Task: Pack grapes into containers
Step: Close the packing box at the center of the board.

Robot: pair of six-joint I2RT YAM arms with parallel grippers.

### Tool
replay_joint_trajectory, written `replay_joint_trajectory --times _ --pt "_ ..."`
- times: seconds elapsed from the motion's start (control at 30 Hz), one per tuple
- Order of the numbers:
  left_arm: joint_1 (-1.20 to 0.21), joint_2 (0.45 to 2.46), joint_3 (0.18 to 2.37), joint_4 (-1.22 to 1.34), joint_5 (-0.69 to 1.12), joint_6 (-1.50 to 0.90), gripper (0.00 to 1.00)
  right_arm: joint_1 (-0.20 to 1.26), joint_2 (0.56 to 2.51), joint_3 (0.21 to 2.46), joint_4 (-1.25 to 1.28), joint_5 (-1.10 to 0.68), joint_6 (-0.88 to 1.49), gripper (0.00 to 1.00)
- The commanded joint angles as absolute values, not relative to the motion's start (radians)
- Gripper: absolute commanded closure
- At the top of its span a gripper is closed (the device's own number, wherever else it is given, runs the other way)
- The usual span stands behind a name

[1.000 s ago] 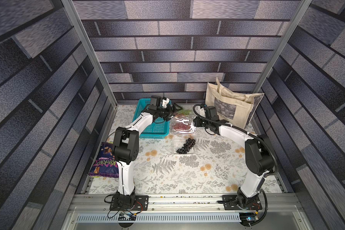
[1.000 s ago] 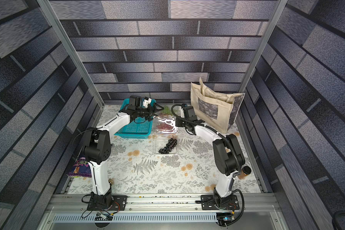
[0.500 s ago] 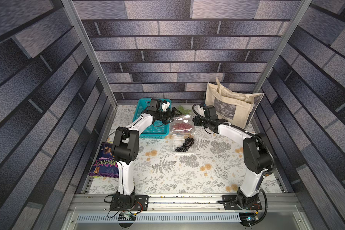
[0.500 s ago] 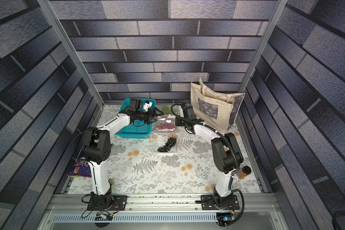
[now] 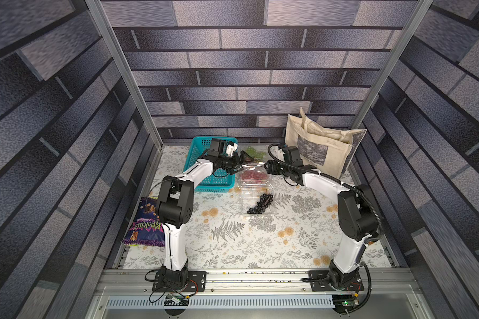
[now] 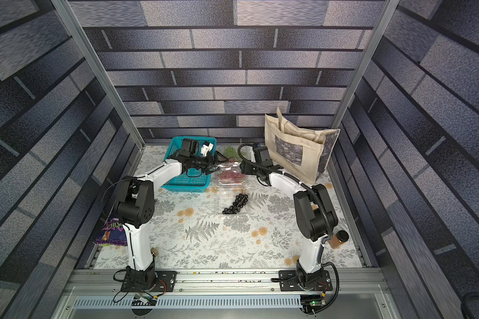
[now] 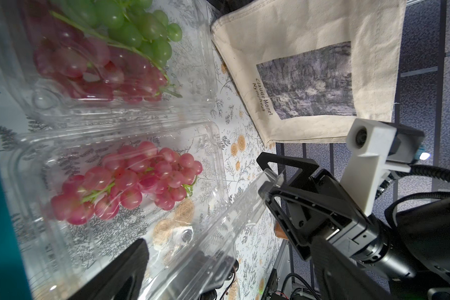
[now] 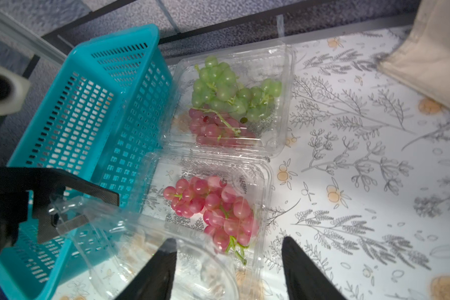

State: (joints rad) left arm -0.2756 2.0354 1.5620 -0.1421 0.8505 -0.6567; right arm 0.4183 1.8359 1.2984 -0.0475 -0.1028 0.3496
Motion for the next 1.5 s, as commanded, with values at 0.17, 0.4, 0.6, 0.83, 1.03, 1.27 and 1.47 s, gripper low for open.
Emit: replay_joint_trajectory --times 0.17,0.4,0.6,0.83,1.03,1.27,1.47 --pt "-0.282 1.977 1.537 -0.136 0.862 -0.637 0.0 0.413 1.62 1.123 -0.048 -0.11 0.453 0.0" --pt "-0.283 1.977 1.528 -0.094 0.865 -0.644 0.0 0.503 1.437 0.89 -0.09 -0.132 0.575 0.0" --pt "-0.285 1.982 1.523 -0.082 0.87 -0.649 0.0 0.607 1.293 0.697 -0.075 -0.133 0.754 0.0" --pt "-0.29 1.984 1.528 -0.069 0.867 -0.659 0.0 0.693 1.205 0.605 -0.12 -0.032 0.846 0.0" --pt "-0.297 1.986 1.526 -0.064 0.867 -0.66 0.0 0.761 1.227 0.558 -0.048 -0.011 0.934 0.0" --pt "-0.301 1.986 1.525 -0.066 0.865 -0.66 0.0 0.823 1.275 0.567 0.025 0.031 1.041 0.0" --pt "-0.303 1.986 1.527 -0.067 0.865 -0.658 0.0 0.855 1.319 0.579 0.026 0.062 1.105 0.0"
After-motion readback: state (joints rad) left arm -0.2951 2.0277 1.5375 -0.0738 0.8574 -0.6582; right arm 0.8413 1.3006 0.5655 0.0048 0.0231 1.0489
